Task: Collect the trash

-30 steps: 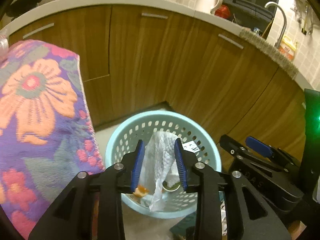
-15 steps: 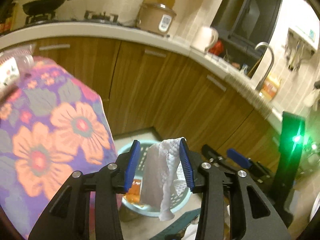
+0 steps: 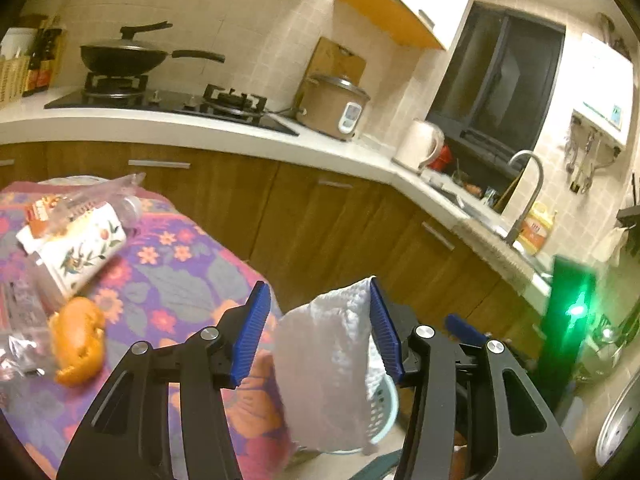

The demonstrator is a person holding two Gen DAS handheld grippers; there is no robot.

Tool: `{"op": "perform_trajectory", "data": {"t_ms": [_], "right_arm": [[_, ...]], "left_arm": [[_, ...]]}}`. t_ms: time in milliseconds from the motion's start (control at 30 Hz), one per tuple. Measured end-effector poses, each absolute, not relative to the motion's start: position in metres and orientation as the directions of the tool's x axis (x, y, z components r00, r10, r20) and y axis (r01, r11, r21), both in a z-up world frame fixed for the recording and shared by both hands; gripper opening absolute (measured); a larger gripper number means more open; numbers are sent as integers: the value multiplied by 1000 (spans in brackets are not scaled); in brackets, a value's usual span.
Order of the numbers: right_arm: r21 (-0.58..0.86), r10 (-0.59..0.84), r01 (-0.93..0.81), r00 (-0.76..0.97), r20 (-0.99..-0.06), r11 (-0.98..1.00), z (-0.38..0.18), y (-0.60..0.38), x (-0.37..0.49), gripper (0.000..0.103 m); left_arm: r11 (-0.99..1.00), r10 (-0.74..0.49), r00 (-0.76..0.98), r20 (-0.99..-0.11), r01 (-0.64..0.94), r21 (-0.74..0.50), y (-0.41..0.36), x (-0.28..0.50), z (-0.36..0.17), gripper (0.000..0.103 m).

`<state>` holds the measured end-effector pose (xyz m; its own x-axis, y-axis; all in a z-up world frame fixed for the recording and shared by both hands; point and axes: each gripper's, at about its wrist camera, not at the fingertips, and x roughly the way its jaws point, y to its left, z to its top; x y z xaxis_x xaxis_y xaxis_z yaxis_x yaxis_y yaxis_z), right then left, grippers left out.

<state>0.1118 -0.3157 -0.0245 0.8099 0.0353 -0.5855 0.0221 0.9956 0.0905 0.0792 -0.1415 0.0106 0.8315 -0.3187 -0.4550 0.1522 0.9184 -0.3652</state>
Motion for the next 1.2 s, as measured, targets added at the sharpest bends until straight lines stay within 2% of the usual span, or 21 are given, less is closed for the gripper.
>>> {"op": "perform_trajectory", "data": {"t_ms": [67,100,300,467,733,833,967,1200], "right_arm": [[93,23,40,804,-594,995,-27,-320,109,62],[96,18,50,800,-600,994,-30,-325,107,62],[129,-13,118,784,-621,985,-48,-369,102,62],[171,-29,178,770,-637,969,-73,-411,97,62],[229,-14,230,733,-680,946,-117,-450,103,62],[229,-12,230,730,-683,946,-121,-454,105,62],[230,-7,222,734,-679,948,-116,-451,104,62],[206,20,149,765,-644,967,-84,-415,101,62]], "left_arm": [[921,-333,812,-480,172,-349,-145,88,9,31],[920,-342,805,-485,182,-347,-146,90,8,30],[889,-443,728,-522,285,-357,-182,113,-1,30],[834,-552,598,-582,405,-375,-225,145,-16,30],[828,-542,441,-715,425,-366,-265,202,-57,33],[829,-532,422,-734,436,-350,-270,210,-67,33],[830,-531,437,-726,441,-342,-265,207,-64,35],[838,-532,524,-665,438,-325,-226,176,-26,41]]}}
